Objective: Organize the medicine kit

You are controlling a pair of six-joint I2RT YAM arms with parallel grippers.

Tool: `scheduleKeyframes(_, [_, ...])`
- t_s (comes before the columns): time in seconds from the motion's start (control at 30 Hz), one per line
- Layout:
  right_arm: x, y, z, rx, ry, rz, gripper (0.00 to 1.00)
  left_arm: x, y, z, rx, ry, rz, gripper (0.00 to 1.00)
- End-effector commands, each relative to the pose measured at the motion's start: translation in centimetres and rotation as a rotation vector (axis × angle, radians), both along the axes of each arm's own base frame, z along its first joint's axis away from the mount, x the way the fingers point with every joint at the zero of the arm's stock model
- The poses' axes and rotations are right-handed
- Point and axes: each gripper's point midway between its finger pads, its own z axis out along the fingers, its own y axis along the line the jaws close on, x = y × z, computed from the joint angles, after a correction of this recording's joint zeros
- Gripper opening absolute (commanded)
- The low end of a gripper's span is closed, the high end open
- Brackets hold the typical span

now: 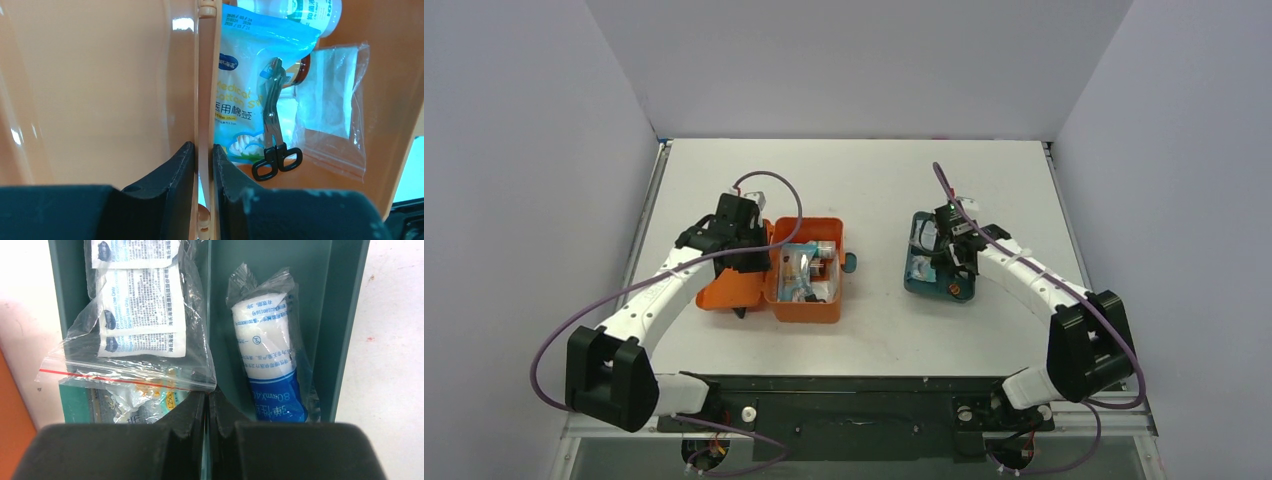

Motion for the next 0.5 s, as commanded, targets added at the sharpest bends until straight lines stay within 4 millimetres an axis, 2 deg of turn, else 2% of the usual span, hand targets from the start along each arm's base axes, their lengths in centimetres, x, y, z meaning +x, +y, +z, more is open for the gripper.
scheduleKeyframes(0.0, [1.0,0.8,5.5,0.025,-0.109,0.052,0.00,-1.6,-2.3,0.1,-0.120,0.043,0.028,0.00])
scheduleKeyframes(0.23, [0.2,2.0,9.1,0.031,-0.149,0.111,0.00,-2.0,-4.8,0.6,-0.175,0.027,0.033,0.00])
scheduleKeyframes(0.47, [-0.6,4.2,12.8,0.028,-0.200,0.179,0.00,-2.3,-7.8,1.1,-0.214,0.021,-0.003,0.00])
